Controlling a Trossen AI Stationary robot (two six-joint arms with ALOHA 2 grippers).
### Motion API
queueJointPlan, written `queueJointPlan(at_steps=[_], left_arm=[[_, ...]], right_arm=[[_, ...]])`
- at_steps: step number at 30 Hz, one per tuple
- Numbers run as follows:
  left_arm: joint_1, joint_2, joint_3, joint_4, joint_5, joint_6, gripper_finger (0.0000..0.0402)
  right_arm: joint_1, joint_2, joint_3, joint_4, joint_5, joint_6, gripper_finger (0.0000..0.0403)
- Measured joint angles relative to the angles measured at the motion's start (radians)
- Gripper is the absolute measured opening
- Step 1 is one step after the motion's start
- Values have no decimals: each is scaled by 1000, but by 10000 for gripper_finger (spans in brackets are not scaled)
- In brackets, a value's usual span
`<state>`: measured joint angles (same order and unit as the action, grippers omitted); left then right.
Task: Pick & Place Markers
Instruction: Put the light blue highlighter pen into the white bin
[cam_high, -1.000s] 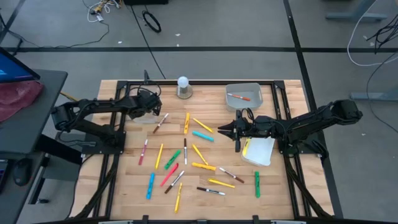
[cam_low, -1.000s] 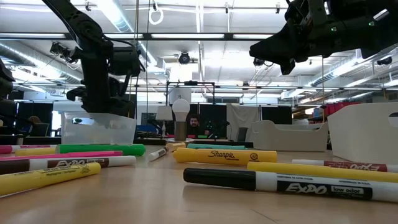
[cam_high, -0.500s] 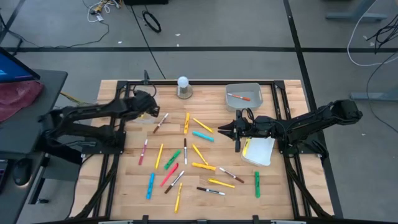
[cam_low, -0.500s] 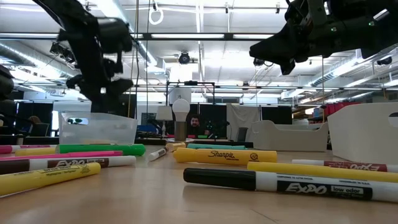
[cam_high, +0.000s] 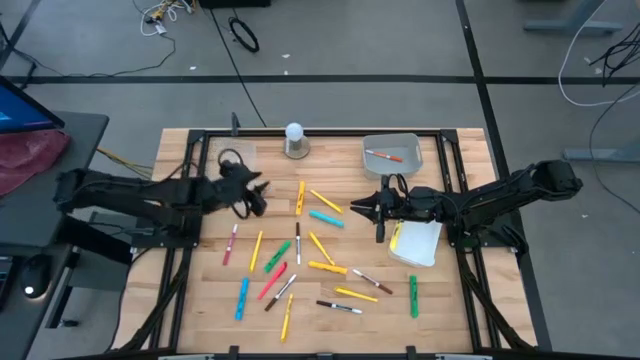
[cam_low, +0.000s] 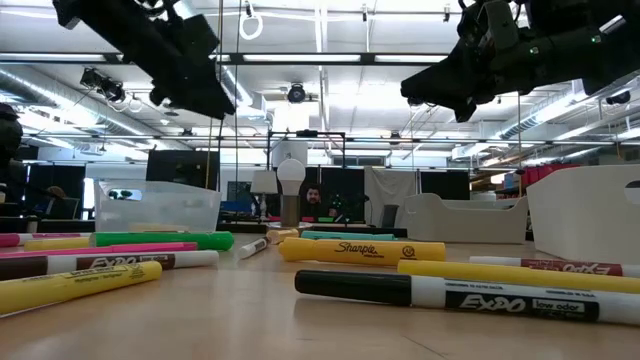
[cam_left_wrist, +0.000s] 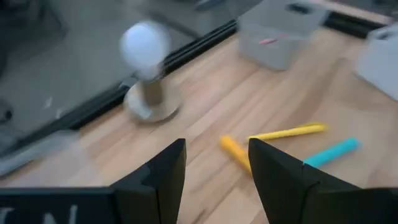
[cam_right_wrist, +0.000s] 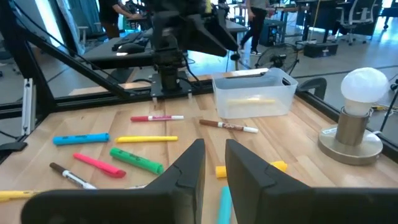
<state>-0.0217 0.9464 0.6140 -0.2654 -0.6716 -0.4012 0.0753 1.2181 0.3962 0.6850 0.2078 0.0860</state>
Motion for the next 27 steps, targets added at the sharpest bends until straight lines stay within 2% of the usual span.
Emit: queueJointPlan(at_steps=[4,9,13,17,22,27], left_arm=[[-62,90,1,108,-63,75,181],[-57,247,0,150,-47,75,181],[-40,378,0,287,-14,83,181],[-12,496,0,531,117,157,181],[23,622,0,845,364,277,181],[47,671,0,983,394,276,181]], right_arm=[[0,22,0,3,21,21,66],[0,88,1,2,21,102,71],[0,170,38,-47,15,154,94],[0,262,136,-173,4,169,128],[-7,362,268,-379,-60,112,160],[-9,463,331,-422,-70,56,169]])
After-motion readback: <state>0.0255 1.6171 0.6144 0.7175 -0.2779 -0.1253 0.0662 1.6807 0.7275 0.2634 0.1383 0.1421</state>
